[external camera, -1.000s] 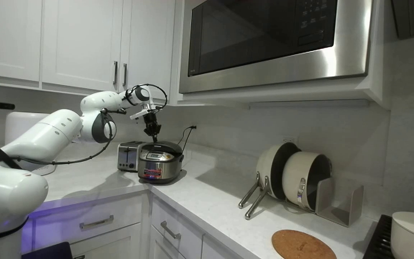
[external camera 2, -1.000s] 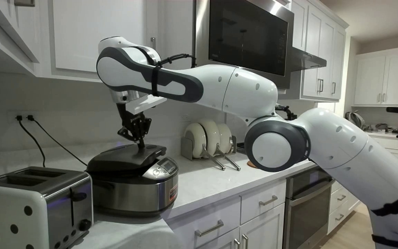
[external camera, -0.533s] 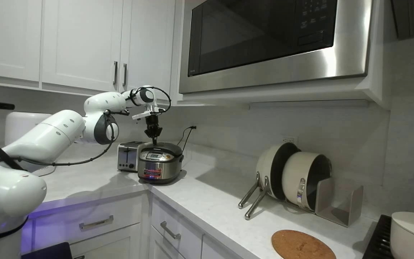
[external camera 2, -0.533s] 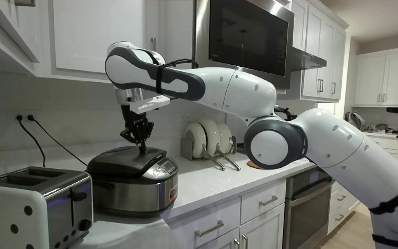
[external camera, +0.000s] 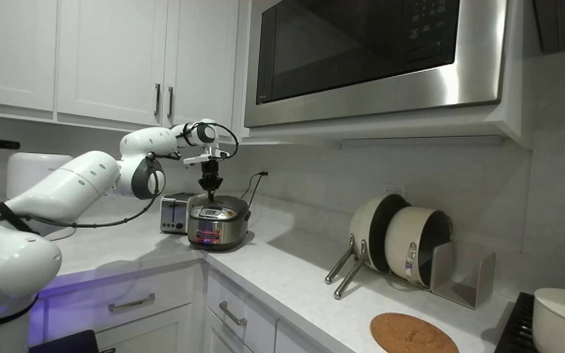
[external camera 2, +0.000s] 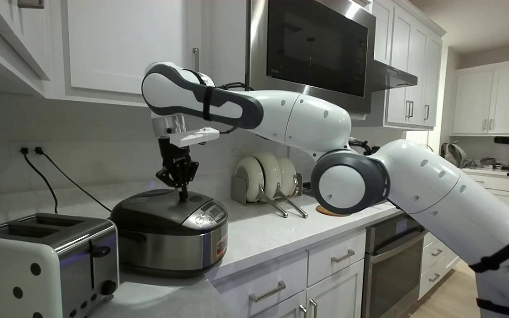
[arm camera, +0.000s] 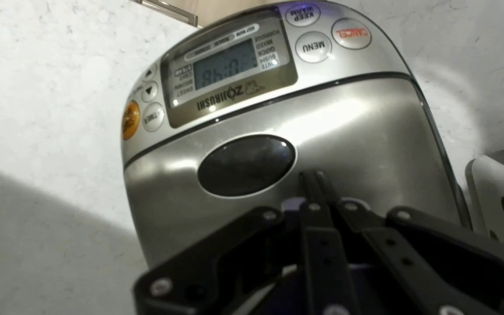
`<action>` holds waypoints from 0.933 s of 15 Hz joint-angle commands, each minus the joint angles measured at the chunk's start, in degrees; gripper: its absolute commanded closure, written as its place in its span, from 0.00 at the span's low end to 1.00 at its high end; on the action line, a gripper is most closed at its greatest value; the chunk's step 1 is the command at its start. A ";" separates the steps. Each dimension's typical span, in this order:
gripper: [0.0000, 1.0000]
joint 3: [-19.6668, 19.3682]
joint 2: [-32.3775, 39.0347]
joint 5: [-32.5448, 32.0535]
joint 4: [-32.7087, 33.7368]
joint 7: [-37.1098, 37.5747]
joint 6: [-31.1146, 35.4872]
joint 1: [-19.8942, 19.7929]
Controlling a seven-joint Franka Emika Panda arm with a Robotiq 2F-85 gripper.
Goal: Close the microwave door, close the rice cooker, push the lever on the toaster downwards
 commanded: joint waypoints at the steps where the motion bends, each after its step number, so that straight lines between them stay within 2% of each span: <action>1: 1.00 0.67 -0.48 0.92 -2.93 -0.36 2.46 -0.68; 6: 1.00 0.96 0.04 1.17 -3.14 -0.63 2.57 -0.91; 7: 1.00 1.18 4.51 0.93 4.49 -1.22 -0.89 -1.04; 8: 1.00 1.12 0.49 1.28 -3.40 -0.75 2.16 -1.05; 14: 1.00 2.06 1.11 2.15 -4.60 -0.94 0.06 -1.57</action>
